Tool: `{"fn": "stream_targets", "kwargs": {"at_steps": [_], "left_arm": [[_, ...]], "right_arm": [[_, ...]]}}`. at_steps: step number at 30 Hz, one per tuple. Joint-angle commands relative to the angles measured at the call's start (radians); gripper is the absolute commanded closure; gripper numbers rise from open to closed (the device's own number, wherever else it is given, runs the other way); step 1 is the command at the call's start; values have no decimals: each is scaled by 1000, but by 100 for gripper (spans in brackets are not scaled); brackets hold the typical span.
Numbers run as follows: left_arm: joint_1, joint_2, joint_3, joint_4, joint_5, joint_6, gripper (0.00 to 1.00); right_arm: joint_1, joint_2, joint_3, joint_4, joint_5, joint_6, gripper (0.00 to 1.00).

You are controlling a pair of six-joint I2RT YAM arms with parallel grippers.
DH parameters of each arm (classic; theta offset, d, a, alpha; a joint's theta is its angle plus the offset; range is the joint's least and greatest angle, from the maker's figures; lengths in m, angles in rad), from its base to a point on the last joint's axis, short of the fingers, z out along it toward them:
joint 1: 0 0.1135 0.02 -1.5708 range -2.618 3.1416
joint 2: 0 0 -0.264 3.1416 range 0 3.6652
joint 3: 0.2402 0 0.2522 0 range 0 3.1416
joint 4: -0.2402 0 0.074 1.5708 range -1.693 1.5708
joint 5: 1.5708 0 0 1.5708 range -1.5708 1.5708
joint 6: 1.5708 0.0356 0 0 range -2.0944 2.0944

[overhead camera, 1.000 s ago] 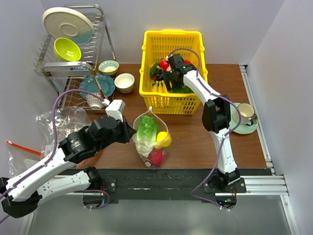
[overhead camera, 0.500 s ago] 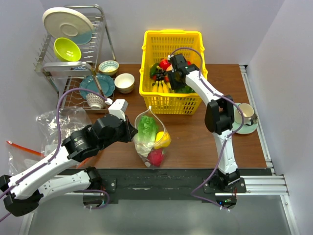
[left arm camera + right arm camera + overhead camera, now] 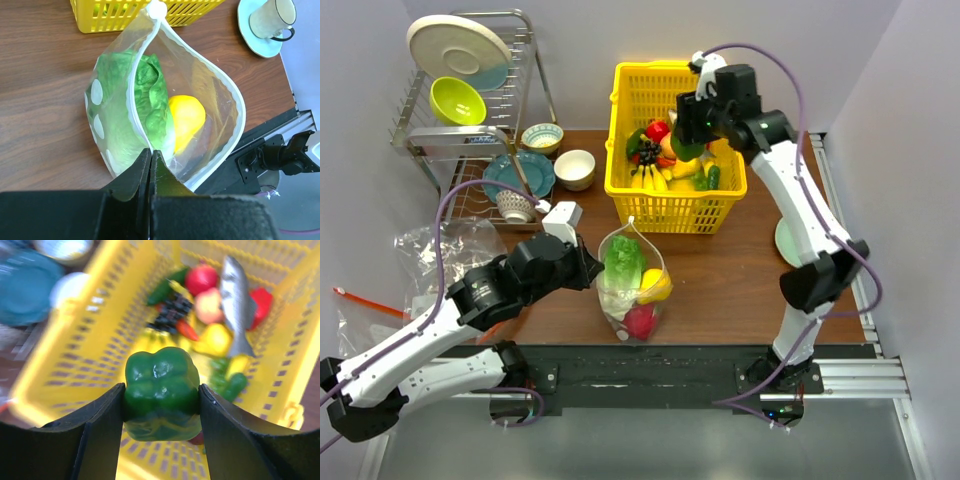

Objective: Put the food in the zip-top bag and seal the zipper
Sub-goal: Place the fake vegetable in the zipper food storage bag.

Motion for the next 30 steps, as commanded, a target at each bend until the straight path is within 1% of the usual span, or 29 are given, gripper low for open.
{"fn": "stream_targets", "kwargs": {"at_steps": [1, 3, 4, 6, 8, 9, 11, 12, 15, 19, 23, 28, 30], "left_arm": [[3, 3, 12, 67, 12, 15, 100], [3, -2, 13, 64, 12, 19, 100], [3, -3, 16, 59, 12, 19, 100], [3, -11, 18, 58, 12, 19, 100], [3, -18, 18, 58, 14, 19, 100], [3, -23, 18, 58, 15, 19, 100], [3, -26, 18, 58, 18, 19, 100], [1, -29, 18, 59, 18, 19, 100], [3, -35, 17, 58, 18, 19, 100], [3, -40, 15, 62, 20, 19, 100], [3, -48, 12, 70, 24, 18, 100], [3, -63, 9, 76, 29, 10, 100], [3, -66, 3, 82, 28, 9, 100]], "right_arm": [[-3, -160, -121, 92, -304, 97, 65], [-1, -238, -178, 147, -374, 147, 65], [0, -263, -236, 166, -450, 162, 65], [9, -329, -293, 213, -527, 213, 66], [25, -367, -379, 235, -624, 251, 67], [49, -401, -403, 235, -639, 256, 68], [90, -433, -477, 221, -630, 244, 68], [142, -465, -500, 201, -621, 235, 68], [227, -511, -596, 192, -597, 227, 67], [281, -591, -748, 244, -589, 278, 68], [324, -597, -821, 269, -560, 302, 68], [356, -564, -845, 238, -508, 290, 68], [368, -548, -845, 211, -463, 275, 67]]}}
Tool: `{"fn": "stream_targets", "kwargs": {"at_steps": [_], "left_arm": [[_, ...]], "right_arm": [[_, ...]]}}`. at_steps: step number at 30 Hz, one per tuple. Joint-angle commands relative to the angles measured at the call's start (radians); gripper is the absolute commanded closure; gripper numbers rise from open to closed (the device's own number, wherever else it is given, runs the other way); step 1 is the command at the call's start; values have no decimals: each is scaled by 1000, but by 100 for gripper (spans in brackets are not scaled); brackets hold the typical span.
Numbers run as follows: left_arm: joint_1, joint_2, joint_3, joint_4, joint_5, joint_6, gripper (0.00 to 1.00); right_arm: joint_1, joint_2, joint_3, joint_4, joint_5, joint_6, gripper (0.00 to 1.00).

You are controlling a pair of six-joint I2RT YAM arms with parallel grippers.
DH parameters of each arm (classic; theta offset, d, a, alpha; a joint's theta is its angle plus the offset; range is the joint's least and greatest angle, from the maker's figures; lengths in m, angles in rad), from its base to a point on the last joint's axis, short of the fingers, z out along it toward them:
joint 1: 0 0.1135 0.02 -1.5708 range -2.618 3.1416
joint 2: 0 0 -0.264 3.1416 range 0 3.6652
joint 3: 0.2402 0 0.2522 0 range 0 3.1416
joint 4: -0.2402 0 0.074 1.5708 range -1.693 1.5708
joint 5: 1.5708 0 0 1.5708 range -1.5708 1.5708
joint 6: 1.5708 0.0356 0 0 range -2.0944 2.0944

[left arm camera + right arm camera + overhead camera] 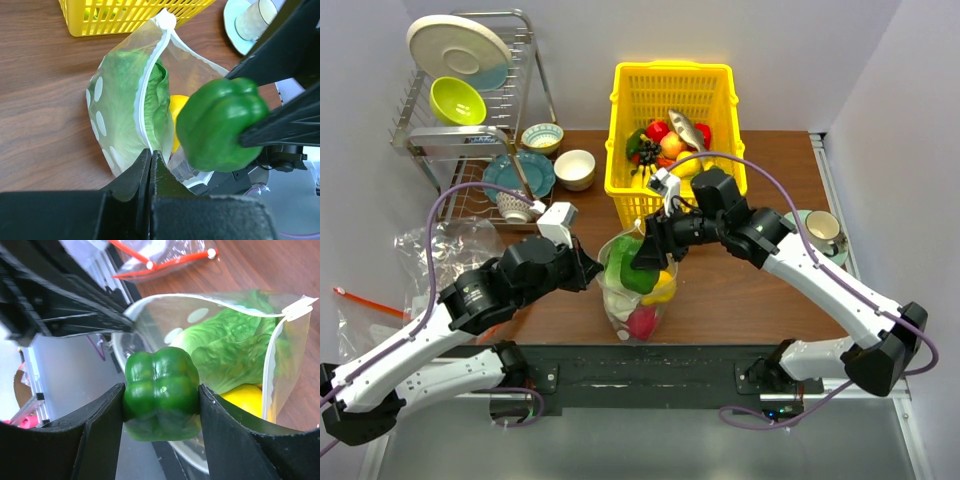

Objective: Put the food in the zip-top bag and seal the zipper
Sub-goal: Place the fake vegetable in the zipper food storage bag, then adjust the zipper food storage bag at the center of the board.

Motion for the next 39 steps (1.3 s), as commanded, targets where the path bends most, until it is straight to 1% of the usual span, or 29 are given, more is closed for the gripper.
{"fn": "stream_targets", "kwargs": {"at_steps": [1, 2, 4, 5, 6, 7, 8, 10, 19, 25, 26, 27, 30, 33, 34, 35, 37, 39], "left_arm": [[3, -27, -2, 77, 2, 8, 100], [3, -27, -3, 79, 2, 6, 100], [3, -24, -8, 85, 5, 6, 100], [3, -22, -8, 88, 9, 6, 100], [3, -18, -8, 91, 11, 6, 100], [3, -16, -8, 91, 11, 6, 100], [3, -13, -10, 94, 14, 6, 100], [3, -10, -13, 96, 15, 6, 100], [3, -17, -26, 94, 14, 6, 100], [1, -22, -26, 90, 15, 6, 100], [2, -24, -26, 88, 14, 6, 100], [1, -27, -26, 88, 15, 6, 100], [3, -31, -26, 85, 12, 6, 100], [3, -34, -26, 84, 12, 3, 100], [1, -34, -26, 82, 12, 5, 100], [2, -36, -26, 82, 14, 5, 100], [3, -37, -25, 82, 12, 5, 100], [3, -39, -23, 79, 11, 5, 100]], "right_arm": [[27, 25, -8, -8, 88, -8, 66], [32, 26, -8, -18, 120, -11, 64], [39, 38, -5, -55, 154, -22, 52], [43, 41, -2, -68, 186, -24, 40], [47, 42, -1, -90, 204, -24, 22], [50, 37, 2, -97, 217, -22, 16], [49, 32, 3, -101, 224, -24, 13], [50, 11, 9, -108, 238, -18, 11], [50, -46, 93, -224, 353, -38, 11], [50, -72, 107, -278, 413, -44, 11], [50, -75, 105, -279, 427, -44, 13], [50, -84, 102, -284, 431, -44, 18], [52, -84, 102, -302, 470, -45, 26], [50, -71, 102, -322, 497, -47, 39], [50, -58, 101, -327, 502, -48, 46], [50, -54, 99, -328, 504, -48, 48], [50, -38, 87, -324, 507, -48, 56], [50, -29, 76, -315, 511, -48, 60]]}}
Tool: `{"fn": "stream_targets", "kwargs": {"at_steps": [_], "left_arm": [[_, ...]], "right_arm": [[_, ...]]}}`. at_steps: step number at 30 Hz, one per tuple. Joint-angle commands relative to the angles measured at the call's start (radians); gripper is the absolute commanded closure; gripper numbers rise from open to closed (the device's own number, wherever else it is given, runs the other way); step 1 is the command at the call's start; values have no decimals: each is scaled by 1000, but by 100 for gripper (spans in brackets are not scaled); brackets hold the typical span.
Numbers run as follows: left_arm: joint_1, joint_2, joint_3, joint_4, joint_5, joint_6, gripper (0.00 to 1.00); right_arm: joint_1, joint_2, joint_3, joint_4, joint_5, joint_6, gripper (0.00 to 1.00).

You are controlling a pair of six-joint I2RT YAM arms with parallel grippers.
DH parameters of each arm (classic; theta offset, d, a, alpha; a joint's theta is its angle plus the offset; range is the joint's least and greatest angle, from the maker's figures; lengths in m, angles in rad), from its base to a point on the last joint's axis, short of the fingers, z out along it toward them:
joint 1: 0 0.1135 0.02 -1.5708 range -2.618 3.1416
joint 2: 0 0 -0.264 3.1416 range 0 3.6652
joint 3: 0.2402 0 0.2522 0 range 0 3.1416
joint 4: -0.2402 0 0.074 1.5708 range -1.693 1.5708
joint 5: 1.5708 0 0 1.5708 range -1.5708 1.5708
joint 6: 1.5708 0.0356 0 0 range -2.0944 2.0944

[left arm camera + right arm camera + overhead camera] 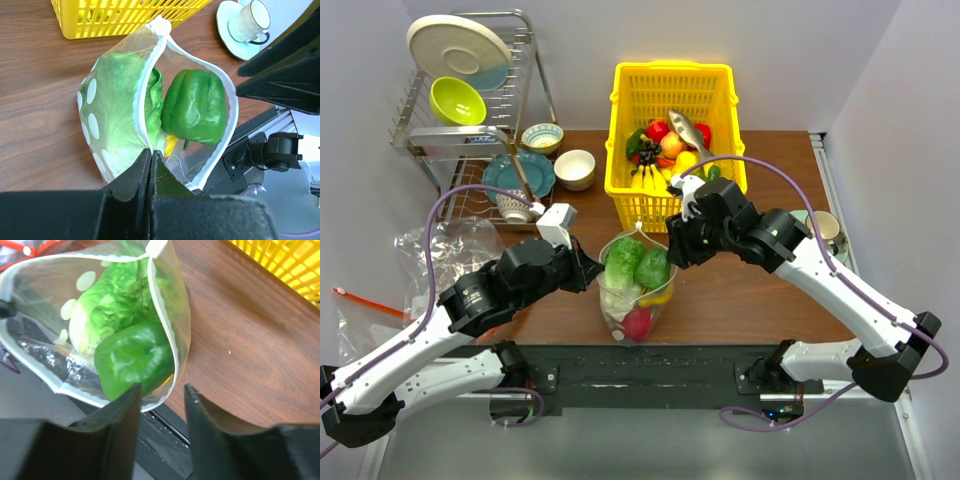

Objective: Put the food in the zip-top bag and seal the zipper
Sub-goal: Adjust the zipper food storage bag at the center of the board.

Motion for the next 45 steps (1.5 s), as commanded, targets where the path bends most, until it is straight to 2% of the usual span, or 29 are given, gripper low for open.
{"fn": "stream_targets", "kwargs": {"at_steps": [1, 5, 6, 9, 11, 12, 21, 28, 34, 45], "left_arm": [[1, -18, 5, 41, -4, 5, 100], [3, -18, 9, 38, -9, 5, 100], [3, -18, 11, 36, -8, 5, 100], [3, -18, 13, 36, -9, 5, 100], [3, -15, 17, 36, -9, 7, 100], [3, -14, 19, 36, -11, 7, 100], [3, 34, 43, 94, 29, 10, 100], [3, 113, 42, 211, 129, -6, 100], [3, 144, -13, 304, 187, -39, 100], [1, 198, -90, 403, 253, -70, 100]], "right_arm": [[4, 29, 3, 1, 42, -9, 61], [4, 57, -8, 10, 59, -10, 69], [4, 65, -9, 5, 59, -10, 75], [4, 78, 0, 5, 41, -12, 83], [4, 77, 20, 5, 21, -9, 99], [6, 75, 29, 5, 14, -6, 100], [30, 49, 123, 47, -91, 62, 100], [101, 103, 60, 143, -124, 116, 100], [135, 131, -15, 290, -168, 186, 100], [149, 131, -37, 355, -164, 232, 100]]}}
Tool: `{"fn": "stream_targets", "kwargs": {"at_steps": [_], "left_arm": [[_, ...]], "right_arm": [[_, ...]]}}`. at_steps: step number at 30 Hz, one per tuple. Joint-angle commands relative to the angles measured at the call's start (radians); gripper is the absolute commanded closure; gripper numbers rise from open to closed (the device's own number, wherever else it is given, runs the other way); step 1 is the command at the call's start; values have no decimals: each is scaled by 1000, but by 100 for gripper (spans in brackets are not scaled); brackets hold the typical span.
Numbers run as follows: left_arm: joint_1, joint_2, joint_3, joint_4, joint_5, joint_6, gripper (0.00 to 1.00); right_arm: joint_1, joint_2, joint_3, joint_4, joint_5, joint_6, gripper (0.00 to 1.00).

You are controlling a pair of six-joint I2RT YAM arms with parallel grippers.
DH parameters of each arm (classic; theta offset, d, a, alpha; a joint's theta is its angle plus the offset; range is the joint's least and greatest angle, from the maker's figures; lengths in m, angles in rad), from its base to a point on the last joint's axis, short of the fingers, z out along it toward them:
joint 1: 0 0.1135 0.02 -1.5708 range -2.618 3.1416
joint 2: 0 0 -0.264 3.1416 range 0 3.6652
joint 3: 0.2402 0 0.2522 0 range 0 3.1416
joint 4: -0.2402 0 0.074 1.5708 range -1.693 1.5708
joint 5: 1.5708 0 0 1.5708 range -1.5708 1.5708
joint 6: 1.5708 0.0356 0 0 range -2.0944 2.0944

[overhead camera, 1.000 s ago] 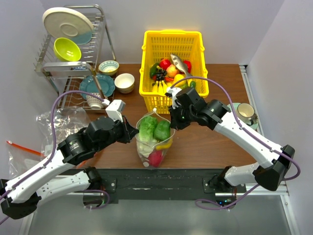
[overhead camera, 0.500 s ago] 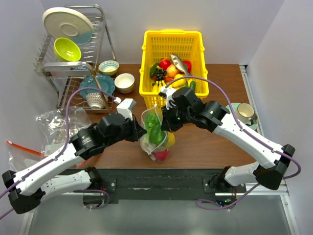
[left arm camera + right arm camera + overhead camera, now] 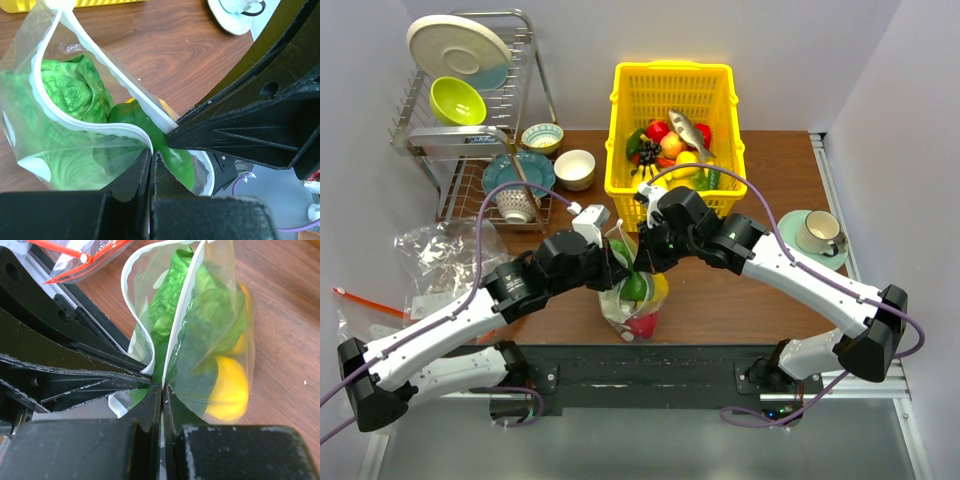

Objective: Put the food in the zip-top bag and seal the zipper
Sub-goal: Adjust the zipper food storage bag at the center of the board.

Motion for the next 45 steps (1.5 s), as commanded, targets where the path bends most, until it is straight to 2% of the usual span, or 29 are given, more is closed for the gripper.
{"fn": "stream_targets", "kwargs": {"at_steps": [1, 11, 18, 22, 45], "left_arm": [[-10, 25, -27, 208, 93, -42, 100], [-10, 45, -61, 200, 73, -34, 100], [-10, -2, 104, 6, 4, 9, 100], [-10, -32, 152, -53, -8, 13, 100], [-10, -139, 125, -146, -10, -17, 100]], "right_arm": [[27, -7, 7, 133, -66, 54, 100], [28, -47, 13, 119, -25, 62, 100], [27, -93, -13, 98, 81, 92, 100], [27, -143, -48, 121, 130, 115, 100], [27, -191, -90, 104, 164, 148, 100]]}}
